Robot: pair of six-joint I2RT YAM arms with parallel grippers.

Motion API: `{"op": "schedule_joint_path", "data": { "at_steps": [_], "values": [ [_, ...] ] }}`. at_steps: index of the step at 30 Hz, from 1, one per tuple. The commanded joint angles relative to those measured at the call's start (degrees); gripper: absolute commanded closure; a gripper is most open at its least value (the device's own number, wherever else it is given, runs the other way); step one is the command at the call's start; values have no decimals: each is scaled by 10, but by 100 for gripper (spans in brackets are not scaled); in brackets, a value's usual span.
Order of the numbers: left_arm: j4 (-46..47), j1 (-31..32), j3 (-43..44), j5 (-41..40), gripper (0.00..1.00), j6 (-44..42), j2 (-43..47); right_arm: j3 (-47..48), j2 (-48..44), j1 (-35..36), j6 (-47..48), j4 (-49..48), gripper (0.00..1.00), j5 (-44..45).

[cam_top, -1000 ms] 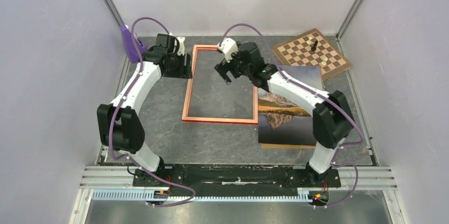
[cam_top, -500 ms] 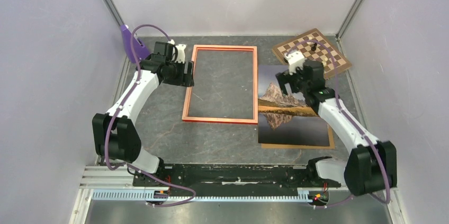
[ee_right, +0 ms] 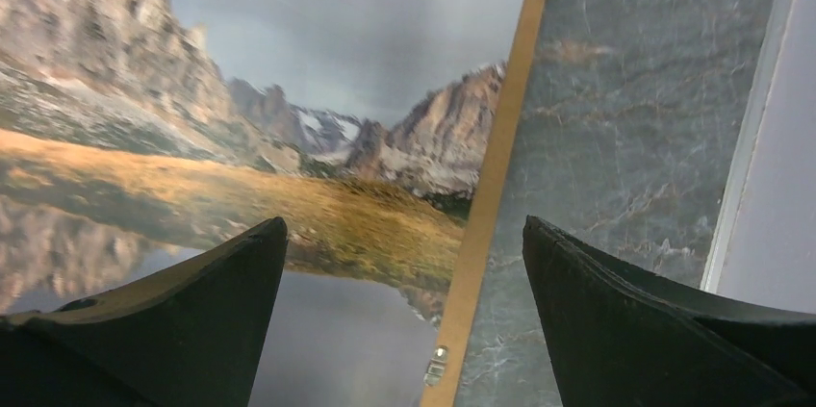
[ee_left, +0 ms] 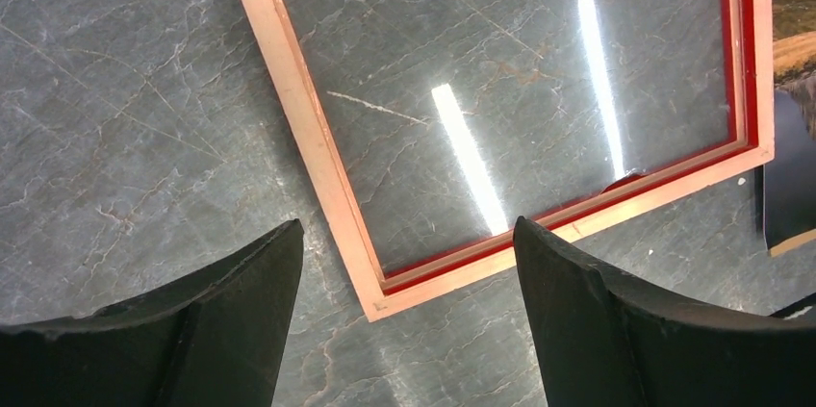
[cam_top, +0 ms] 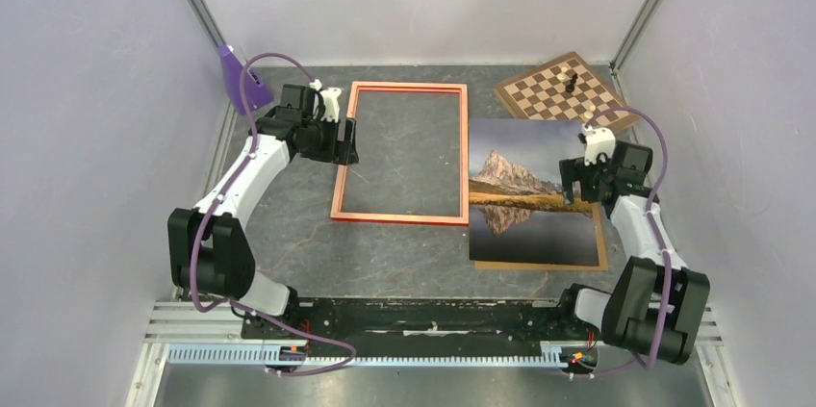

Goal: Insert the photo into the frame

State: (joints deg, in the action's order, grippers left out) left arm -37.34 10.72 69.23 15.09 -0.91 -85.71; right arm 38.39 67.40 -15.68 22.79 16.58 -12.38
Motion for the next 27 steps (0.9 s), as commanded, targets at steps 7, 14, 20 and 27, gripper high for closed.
{"op": "schedule_joint_path", "data": {
  "at_steps": [7,14,20,27],
  "values": [
    [25,-1,5,30,13,-46,5,47,108,-60,73,41,7,-94],
    [26,-1,6,34,13,-47,7,77,162,-99,80,55,10,-129],
    [25,-1,6,36,13,-47,6,84,172,-112,92,68,11,-142],
    [25,-1,6,37,13,-47,10,89,134,-124,92,78,13,-154]
  ]
}}
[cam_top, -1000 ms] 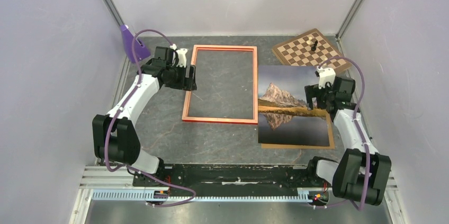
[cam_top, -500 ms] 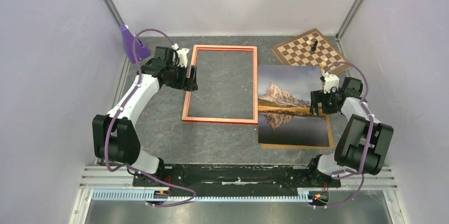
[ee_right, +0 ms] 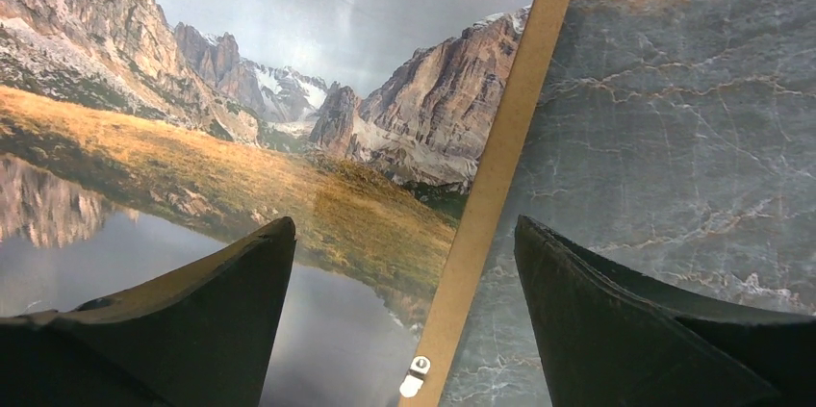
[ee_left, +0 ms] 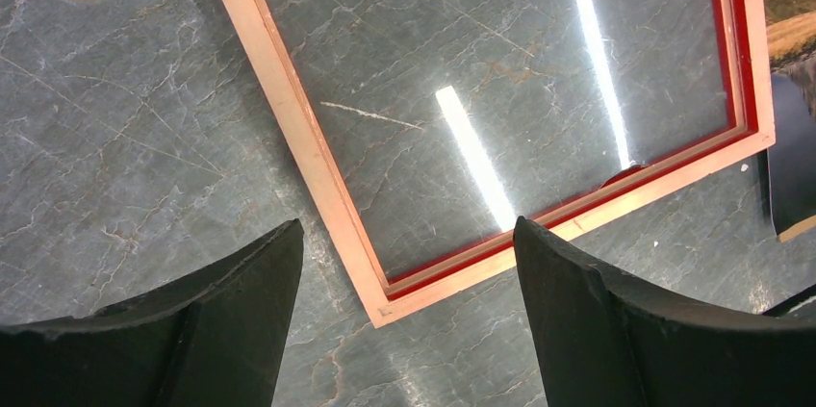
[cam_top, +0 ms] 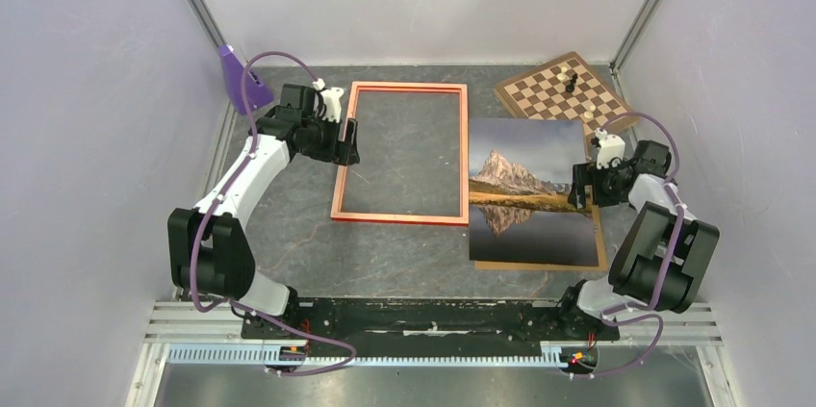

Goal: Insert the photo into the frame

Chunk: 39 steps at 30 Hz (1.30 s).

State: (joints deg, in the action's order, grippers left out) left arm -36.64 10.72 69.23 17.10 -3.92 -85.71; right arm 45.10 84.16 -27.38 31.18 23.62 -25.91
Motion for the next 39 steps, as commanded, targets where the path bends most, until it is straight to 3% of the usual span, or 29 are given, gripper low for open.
{"op": "schedule_joint_path", "data": {
  "at_steps": [1,11,17,24,31,39],
  "values": [
    [18,-1,6,16,13,-18,10,22,-39,-7,8,10,13,-19],
    [19,-1,4,22,13,-21,11,12,-58,-7,3,33,13,-45],
    [-4,1,-3,156,13,-27,12,-13,-74,-7,13,50,14,-82],
    [20,59,-54,217,13,32,21,-51,-118,-4,39,52,13,-87],
    [145,154,-140,274,13,195,23,-95,-173,40,78,15,14,-60],
    [330,293,-172,204,13,402,-26,-141,-232,78,99,-27,14,-25]
  ]
}}
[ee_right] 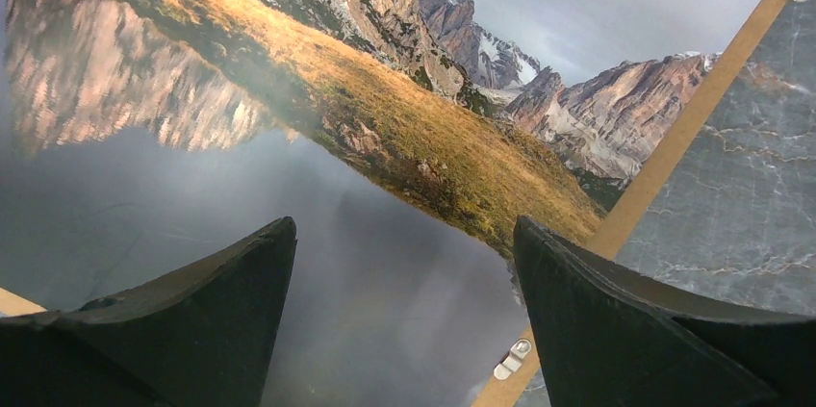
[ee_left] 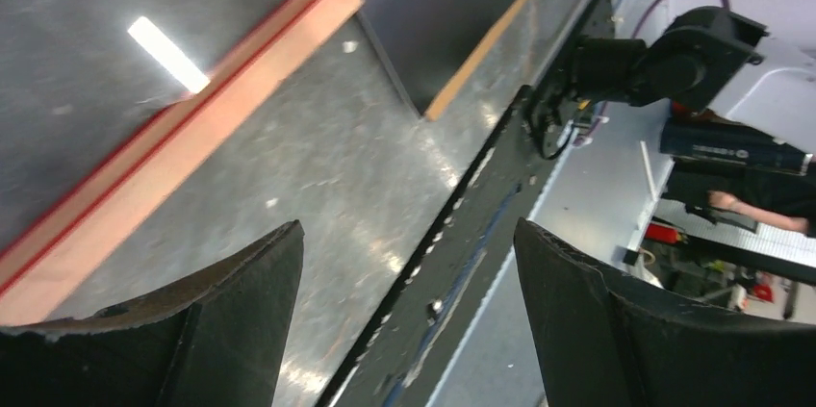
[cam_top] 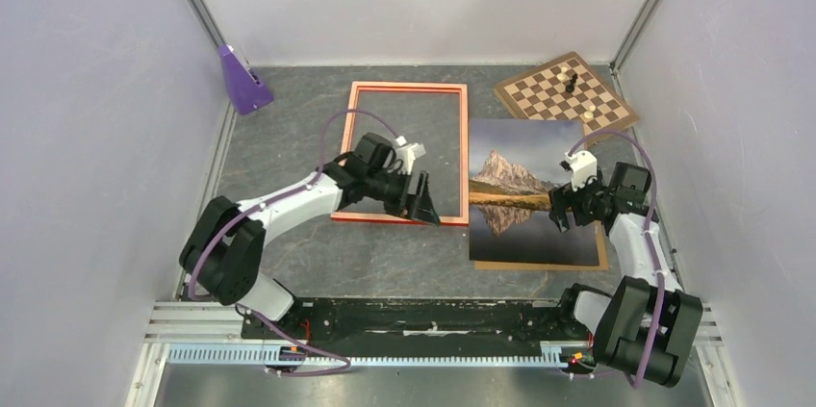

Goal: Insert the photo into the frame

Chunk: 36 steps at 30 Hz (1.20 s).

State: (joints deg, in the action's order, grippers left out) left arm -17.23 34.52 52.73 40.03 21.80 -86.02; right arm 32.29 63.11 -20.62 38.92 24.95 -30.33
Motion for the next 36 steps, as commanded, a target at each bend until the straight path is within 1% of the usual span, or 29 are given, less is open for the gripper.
{"op": "schedule_joint_path", "data": {
  "at_steps": [1,4,8,14,18,26,30,36],
  "values": [
    [142,69,-6,-41,13,165,-31,-18,-26,12,21,-45,14,20],
    [207,106,-16,-58,13,214,-59,-34,-39,21,27,-55,14,25],
    [266,139,-26,-82,13,275,-103,-56,-65,27,28,-69,14,34],
    [315,179,-31,-105,13,304,-162,-75,-96,30,29,-69,14,36],
    [354,190,-37,-120,13,339,-191,-87,-103,30,30,-68,14,34],
    [383,202,-48,-155,17,362,-234,-92,-96,31,34,-67,14,33],
    [464,206,-77,-163,18,387,-249,-93,-93,31,32,-68,14,30],
    [555,207,-118,-166,18,412,-262,-96,-92,31,33,-69,15,29]
  ]
}}
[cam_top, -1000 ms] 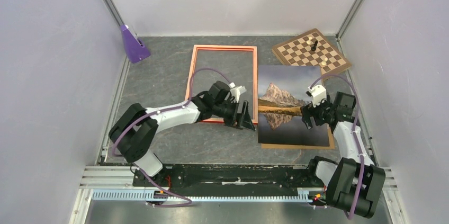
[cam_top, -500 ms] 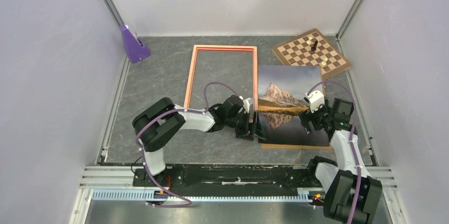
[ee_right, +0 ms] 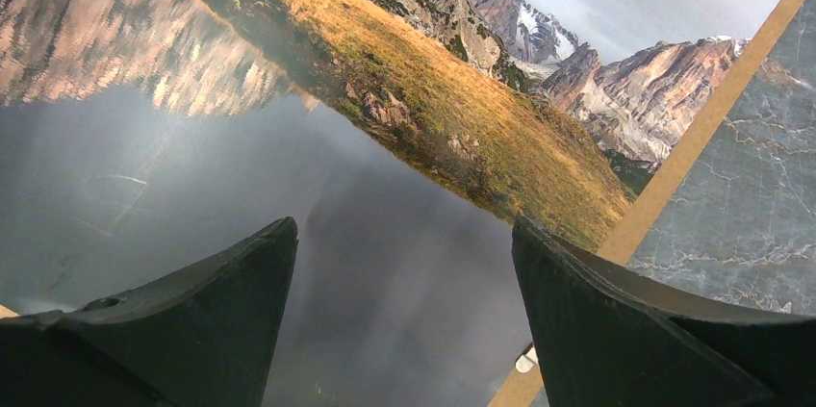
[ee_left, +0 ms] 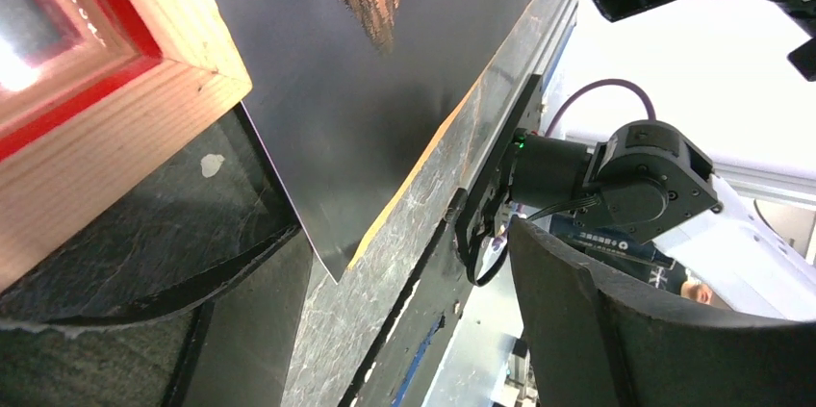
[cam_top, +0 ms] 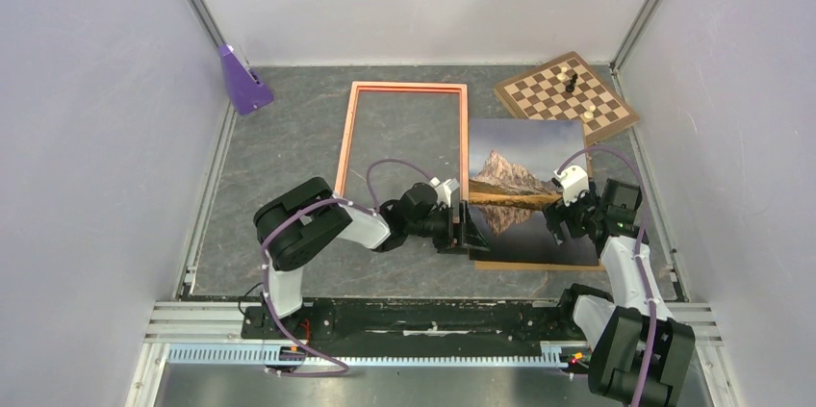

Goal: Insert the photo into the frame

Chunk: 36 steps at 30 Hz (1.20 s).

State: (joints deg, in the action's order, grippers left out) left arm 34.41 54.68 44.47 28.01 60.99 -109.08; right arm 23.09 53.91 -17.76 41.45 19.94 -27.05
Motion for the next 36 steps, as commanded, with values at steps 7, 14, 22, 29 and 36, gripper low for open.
{"op": "schedule_joint_path", "data": {
  "at_steps": [7,14,22,29,36],
  "values": [
    [84,6,-34,-26,28,38,-50,-8,-5,3,11,-17,15,-4],
    [49,5,-29,-31,46,21,-39,-9,-8,2,12,-16,15,-4],
    [29,-3,-25,-28,71,4,-23,-9,-16,3,14,-12,15,1],
    [35,-14,-18,-17,84,0,-26,-1,-24,2,6,-11,15,-4],
    [28,-24,-3,3,98,-4,-19,17,-55,3,-8,2,15,-4]
  ]
}}
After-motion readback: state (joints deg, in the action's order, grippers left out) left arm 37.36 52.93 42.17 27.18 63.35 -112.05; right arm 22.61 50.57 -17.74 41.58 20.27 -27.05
